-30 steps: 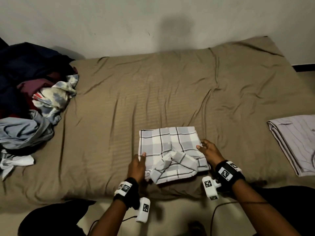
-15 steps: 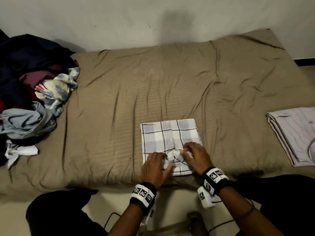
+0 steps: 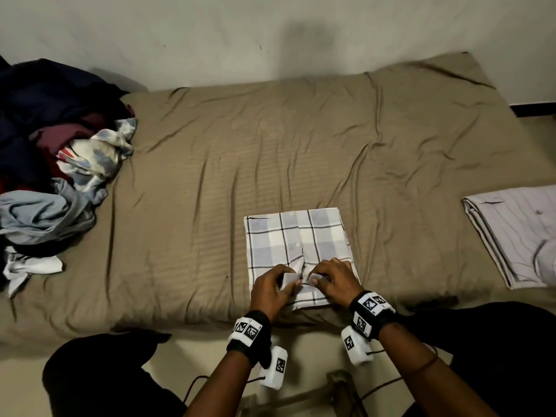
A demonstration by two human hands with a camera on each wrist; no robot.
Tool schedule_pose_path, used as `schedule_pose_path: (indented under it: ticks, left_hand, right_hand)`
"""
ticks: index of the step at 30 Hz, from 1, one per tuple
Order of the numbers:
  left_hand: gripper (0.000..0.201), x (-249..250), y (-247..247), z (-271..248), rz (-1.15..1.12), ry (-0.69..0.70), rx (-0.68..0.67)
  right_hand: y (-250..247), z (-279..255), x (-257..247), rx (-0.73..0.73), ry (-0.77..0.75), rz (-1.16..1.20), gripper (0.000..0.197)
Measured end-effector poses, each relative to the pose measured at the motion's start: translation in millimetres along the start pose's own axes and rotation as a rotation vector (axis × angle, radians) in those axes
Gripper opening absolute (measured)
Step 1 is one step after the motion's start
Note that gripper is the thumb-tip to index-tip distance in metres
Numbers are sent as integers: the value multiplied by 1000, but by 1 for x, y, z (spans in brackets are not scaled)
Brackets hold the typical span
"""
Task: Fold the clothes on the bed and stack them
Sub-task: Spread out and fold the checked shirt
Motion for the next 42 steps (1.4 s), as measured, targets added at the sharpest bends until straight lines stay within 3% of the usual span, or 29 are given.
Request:
schedule_pose_path:
  ticks: [3, 7, 10, 13, 16, 20, 22, 27, 31, 38, 42]
  left_hand:
    - [18, 4, 9, 5, 38, 37, -96]
    - [37, -3, 17, 14, 161, -26, -206]
    - [46, -3, 11, 19, 171, -47, -123]
    - [46, -7, -3, 16, 265, -49, 42]
    - [29, 6, 4, 8, 417, 105, 71]
    - [20, 21, 28, -3, 647, 315, 15]
    - [28, 16, 37, -5, 743, 290, -27]
    - [45, 22, 56, -1, 876, 239, -133]
    - [46, 28, 54, 4, 881, 233, -166]
    - [45, 25, 43, 2, 827, 295, -136]
    - [53, 37, 26, -12, 695, 365, -46]
  right_hand:
    - [-3, 2, -2, -36, 1, 3, 15]
    - [-5, 2, 2, -36, 44, 63, 19]
    - [-11, 3, 13, 79, 113, 173, 30]
    - [-17, 1, 3, 227, 64, -47, 41]
    - [-13, -6, -11, 286, 20, -261, 36]
    - [24, -15, -26, 139, -56, -382, 56]
    - [45, -20, -24, 50, -45, -444, 64]
    - [55, -17, -26, -21, -63, -536, 50]
    - [52, -8, -27, -71, -57, -586, 70]
    - [45, -6, -28, -14, -70, -593, 63]
    - [2, -17, -35, 223, -101, -437, 28]
Point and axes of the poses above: each hand's wrist, its own z-axis towards the middle knuckle, its own y-axis out of the palm, x = y × z, the point moved 10 cm from there along z, towards the middle knuckle, and after that the axes turned 1 degree about -y, right-handed, at the moved point
